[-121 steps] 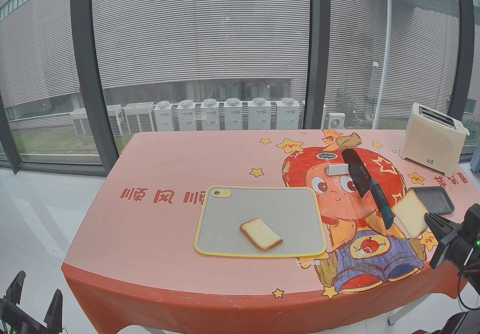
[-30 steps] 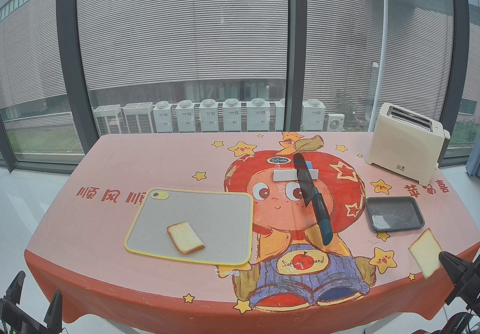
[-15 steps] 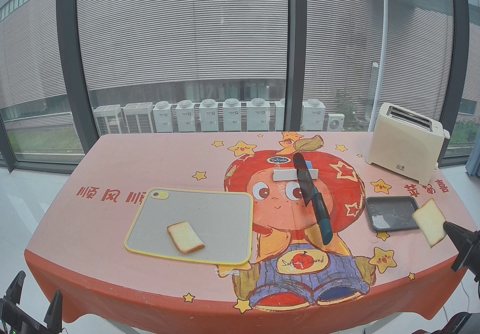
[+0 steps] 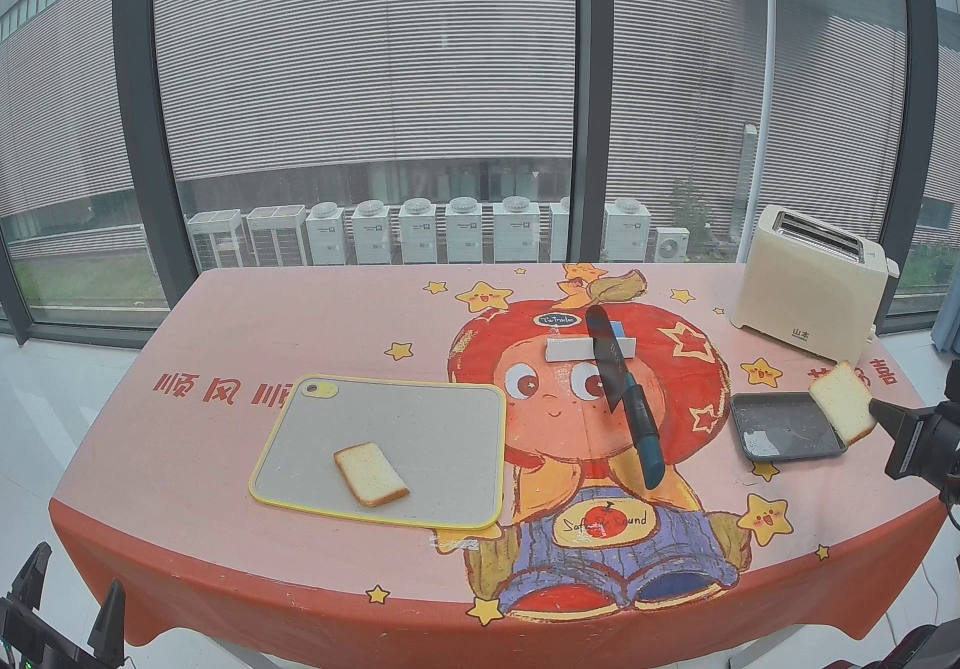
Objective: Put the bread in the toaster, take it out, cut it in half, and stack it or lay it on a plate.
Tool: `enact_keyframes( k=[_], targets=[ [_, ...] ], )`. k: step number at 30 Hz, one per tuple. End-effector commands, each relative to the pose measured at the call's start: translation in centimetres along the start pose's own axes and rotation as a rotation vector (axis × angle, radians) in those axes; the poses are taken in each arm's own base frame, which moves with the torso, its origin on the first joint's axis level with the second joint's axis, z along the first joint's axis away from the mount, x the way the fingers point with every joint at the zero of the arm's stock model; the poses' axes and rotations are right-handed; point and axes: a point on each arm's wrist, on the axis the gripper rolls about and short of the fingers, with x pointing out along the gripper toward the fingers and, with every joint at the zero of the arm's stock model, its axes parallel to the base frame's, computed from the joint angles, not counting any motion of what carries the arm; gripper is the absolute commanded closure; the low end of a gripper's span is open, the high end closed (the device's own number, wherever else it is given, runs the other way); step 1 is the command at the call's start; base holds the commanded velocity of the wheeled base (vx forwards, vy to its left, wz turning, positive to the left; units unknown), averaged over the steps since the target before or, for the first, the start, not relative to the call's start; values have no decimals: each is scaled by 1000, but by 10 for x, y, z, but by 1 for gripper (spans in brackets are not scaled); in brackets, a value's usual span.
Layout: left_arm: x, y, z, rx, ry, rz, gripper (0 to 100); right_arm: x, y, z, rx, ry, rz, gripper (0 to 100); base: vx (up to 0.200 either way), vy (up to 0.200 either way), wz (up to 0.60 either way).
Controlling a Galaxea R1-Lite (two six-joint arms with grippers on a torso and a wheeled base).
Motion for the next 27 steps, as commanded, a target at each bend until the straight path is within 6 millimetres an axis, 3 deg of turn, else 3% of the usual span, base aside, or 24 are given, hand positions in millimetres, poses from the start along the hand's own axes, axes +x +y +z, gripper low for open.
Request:
enact_keyframes(
  k=[1,6,14,21,27],
  targets=[
    [1,0,-5,0,18,1,0,25,-3,0,10,94,-22,100,0,0,0],
    [1,0,-5,0,18,1,0,42,-5,0,88,156,-25,100,0,0,0],
    [1,0,-5,0,18,1,0,51,-4,-2,156,188,-36,100,0,0,0],
    [1,0,-5,0,18,1,0,65,1,8,236,194,-34,100,0,0,0],
    [1,0,-5,0,18,1,0,78,6,0,217,256,-37,100,0,0,0]
  ],
)
